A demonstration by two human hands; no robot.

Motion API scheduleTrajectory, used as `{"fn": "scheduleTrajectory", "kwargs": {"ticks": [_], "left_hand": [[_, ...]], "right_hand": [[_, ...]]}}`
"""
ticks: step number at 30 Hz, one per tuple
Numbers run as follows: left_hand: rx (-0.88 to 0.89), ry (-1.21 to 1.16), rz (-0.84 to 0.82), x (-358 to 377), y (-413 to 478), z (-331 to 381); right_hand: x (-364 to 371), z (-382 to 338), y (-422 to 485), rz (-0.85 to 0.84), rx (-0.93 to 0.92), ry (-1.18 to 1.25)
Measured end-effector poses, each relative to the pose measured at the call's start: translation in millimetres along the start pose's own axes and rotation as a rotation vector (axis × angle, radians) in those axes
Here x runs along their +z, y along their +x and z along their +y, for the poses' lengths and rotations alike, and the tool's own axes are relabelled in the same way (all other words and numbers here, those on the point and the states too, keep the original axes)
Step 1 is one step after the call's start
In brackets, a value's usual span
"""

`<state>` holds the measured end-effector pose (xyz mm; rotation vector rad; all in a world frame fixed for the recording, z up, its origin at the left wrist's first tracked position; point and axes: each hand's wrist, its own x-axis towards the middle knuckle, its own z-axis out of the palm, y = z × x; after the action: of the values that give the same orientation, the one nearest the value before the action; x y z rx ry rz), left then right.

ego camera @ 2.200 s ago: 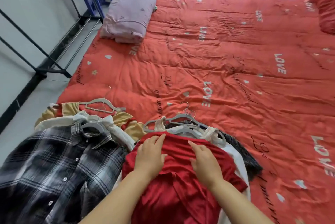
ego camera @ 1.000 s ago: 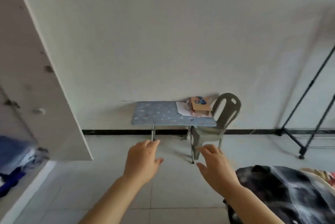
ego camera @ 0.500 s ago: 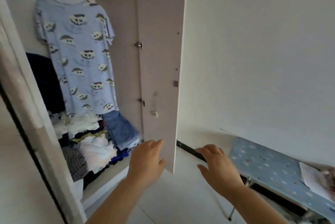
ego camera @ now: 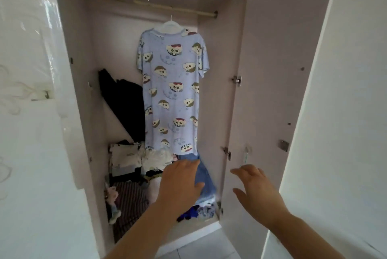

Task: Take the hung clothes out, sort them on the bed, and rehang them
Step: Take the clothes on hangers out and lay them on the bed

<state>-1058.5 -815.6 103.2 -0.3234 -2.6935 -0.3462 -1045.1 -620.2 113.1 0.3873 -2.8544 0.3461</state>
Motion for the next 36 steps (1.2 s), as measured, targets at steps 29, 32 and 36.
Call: {"fn": "scheduleTrajectory", "kwargs": {"ticks": [29,32,36], "left_hand": [[-0.124,0.248,0.345,6.8,476.8,-256.2],[-0.138,0.273,0.429,-2.9,537.1,-269.5],[-0.164,0.313,0.495,-15.0,610.3,-288.6]], "right_hand": [[0.8,-48.6,623.1,0.372,-0.510,-0.087],[-21.2,-45.7,694.4,0.458,-0.527,-0.110],[-60.9,-49.1,782.7,0.573,-0.538,-0.119]]}}
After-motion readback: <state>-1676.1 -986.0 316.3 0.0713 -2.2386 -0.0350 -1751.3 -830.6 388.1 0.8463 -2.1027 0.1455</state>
